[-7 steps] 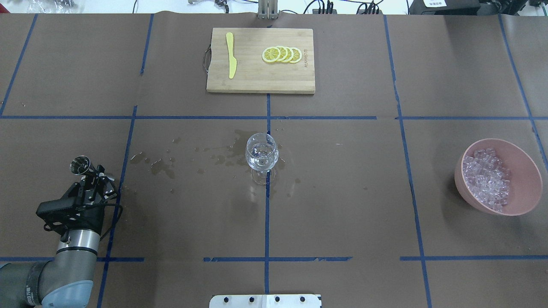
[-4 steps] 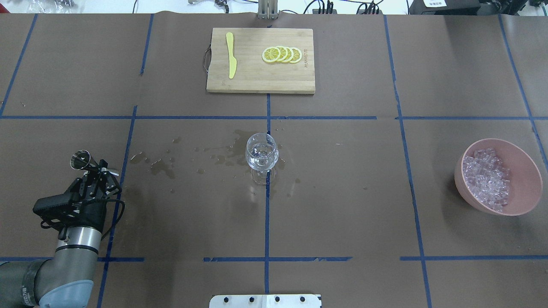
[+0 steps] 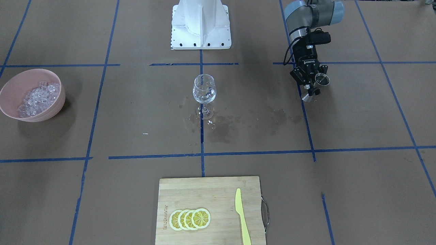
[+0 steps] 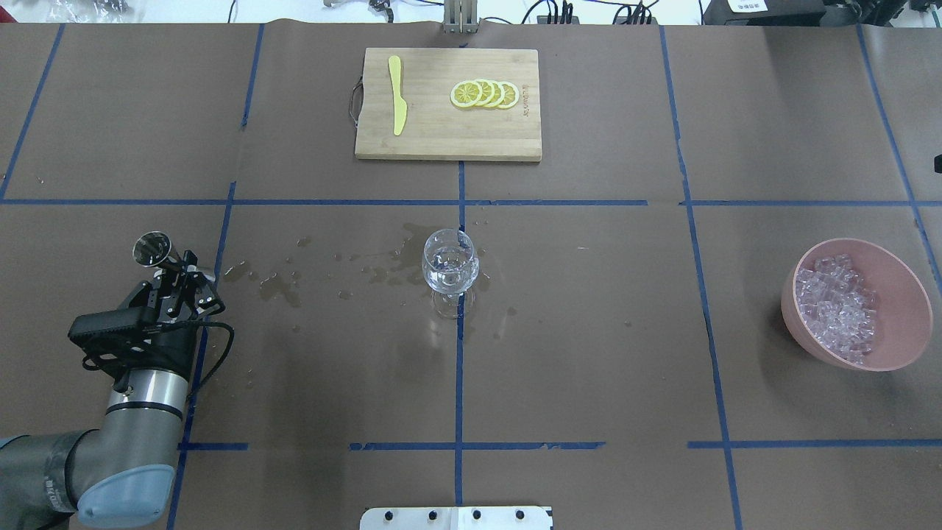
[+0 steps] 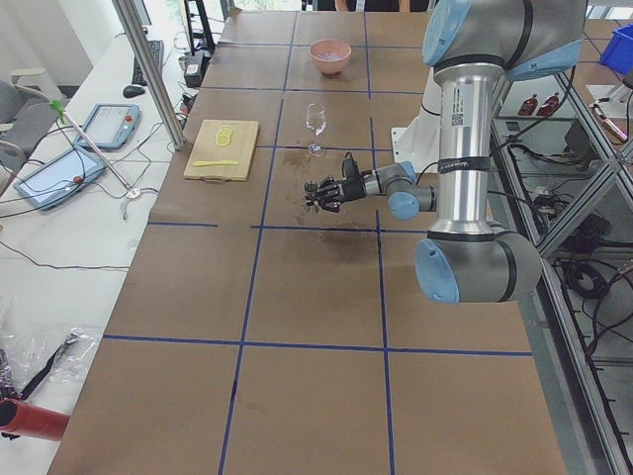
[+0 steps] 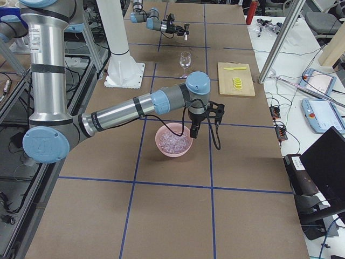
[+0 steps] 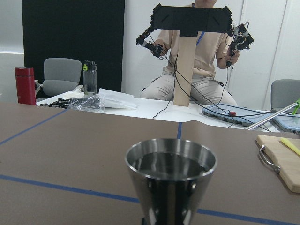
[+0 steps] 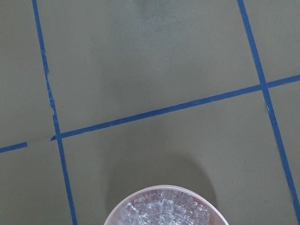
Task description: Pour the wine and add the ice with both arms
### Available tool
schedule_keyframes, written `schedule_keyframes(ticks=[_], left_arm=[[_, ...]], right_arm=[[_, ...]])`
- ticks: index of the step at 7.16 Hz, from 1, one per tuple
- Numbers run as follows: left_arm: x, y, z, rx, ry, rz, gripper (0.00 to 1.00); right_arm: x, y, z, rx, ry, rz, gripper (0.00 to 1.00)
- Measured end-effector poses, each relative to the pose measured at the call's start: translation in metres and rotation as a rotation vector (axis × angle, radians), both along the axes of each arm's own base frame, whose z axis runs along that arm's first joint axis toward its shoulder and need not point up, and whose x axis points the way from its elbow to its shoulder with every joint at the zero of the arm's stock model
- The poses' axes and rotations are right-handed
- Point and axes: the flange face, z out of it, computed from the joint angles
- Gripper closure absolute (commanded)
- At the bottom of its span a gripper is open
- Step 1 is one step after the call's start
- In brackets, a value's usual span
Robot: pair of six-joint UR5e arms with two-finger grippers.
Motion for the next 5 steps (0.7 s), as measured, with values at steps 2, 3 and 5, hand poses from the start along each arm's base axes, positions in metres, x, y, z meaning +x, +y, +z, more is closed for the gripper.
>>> schedule_keyframes(ticks=[2,3,5], left_arm=[[0.006,-0.017,-0.055,0.03,0.008,-0.003,1.0],[0.004,-0.027,-0.074,0.043,-0.001,-0.009,1.0],[-0.011,-0.045,-0.103,0.087,-0.024,-0.013,1.0]], right_arm=[[-0.002,0.0,0.001,-0.001,0.001,-0.004,0.0],[-0.002,0.0,0.001,-0.001,0.001,-0.005,0.0],[-0.002,0.0,0.0,0.001,0.001,-0.006,0.0]])
